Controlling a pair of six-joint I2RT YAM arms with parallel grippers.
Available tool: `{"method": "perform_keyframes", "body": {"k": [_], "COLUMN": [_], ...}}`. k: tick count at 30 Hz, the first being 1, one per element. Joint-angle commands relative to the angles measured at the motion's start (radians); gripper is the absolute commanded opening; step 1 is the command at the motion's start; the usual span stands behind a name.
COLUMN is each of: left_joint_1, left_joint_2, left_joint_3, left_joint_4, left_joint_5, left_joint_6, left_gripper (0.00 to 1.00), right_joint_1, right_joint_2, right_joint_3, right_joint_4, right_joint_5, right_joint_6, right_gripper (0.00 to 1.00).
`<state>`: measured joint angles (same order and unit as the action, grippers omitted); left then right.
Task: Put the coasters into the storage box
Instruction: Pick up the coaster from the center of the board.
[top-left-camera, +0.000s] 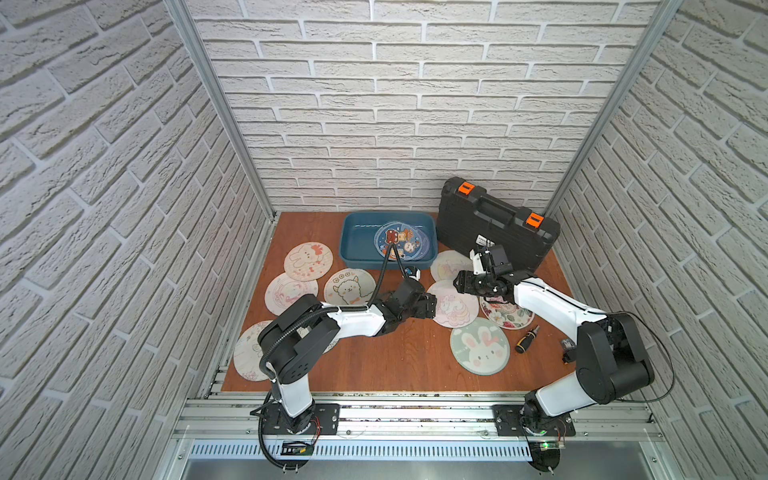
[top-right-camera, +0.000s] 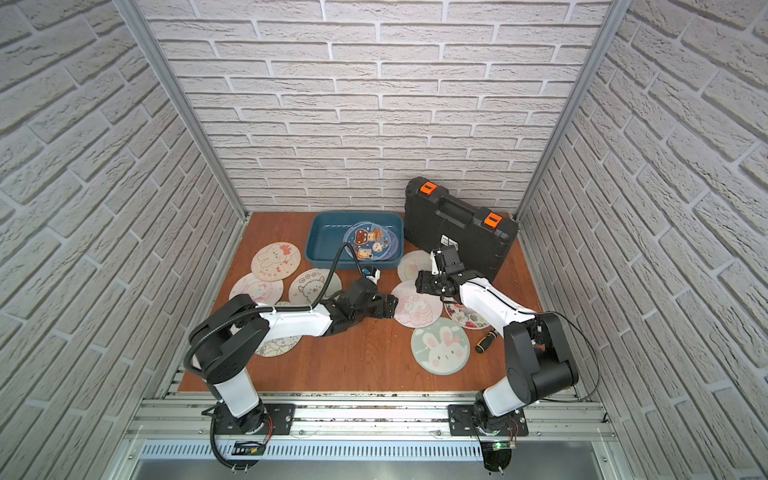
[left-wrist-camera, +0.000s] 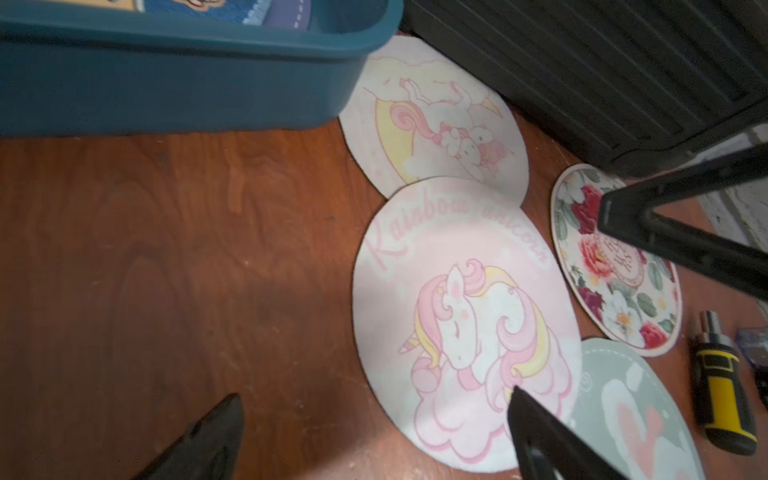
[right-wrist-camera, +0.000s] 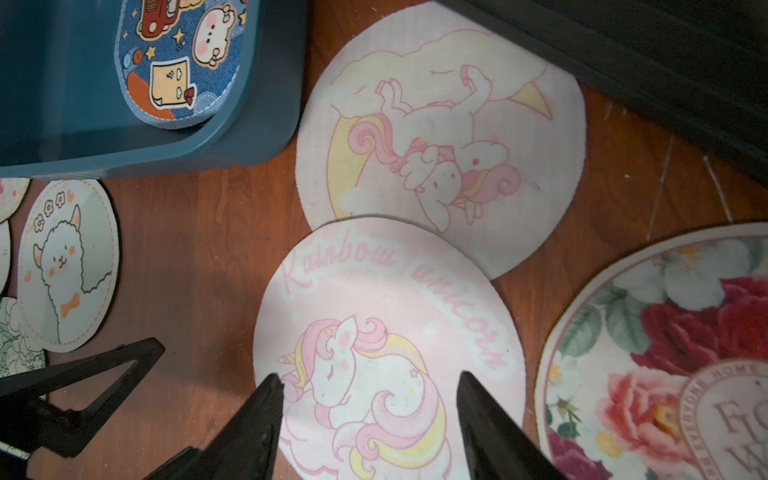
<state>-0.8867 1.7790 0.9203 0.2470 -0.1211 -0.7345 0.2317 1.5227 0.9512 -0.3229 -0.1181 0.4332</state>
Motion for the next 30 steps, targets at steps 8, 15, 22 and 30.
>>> {"method": "perform_keyframes", "body": {"k": [8, 15, 22, 30], "left_joint_1": [-0.012, -0.017, -0.023, -0.026], "left_joint_2": [0.12, 0.157, 0.18, 0.184], "left_joint_3": [0.106, 0.139, 0.151, 0.158], "left_joint_4": [-0.012, -0.031, -0.035, -0.035], "left_joint_5": [0.134, 0.146, 0.146, 0.145], "left_joint_6": [-0.025, -0.023, -0.023, -0.011], "left_gripper": [0.98, 0.98, 0.98, 0.98], "right_joint_1": [-0.085, -0.091, -0.093, -0.097], "right_joint_2": [0.007, 0.01, 0.003, 0.038], "right_joint_3": [-0.065, -0.102, -0.126, -0.152], "right_joint_4": [-0.005, -0.036, -0.085, -0.048], "right_joint_5": [-0.059, -0.083, -0.065, -0.102], "right_joint_6": [-0.017, -0.034, -0.049, -0.038], "right_gripper": [0.66, 0.65, 0.65, 0.64]}}
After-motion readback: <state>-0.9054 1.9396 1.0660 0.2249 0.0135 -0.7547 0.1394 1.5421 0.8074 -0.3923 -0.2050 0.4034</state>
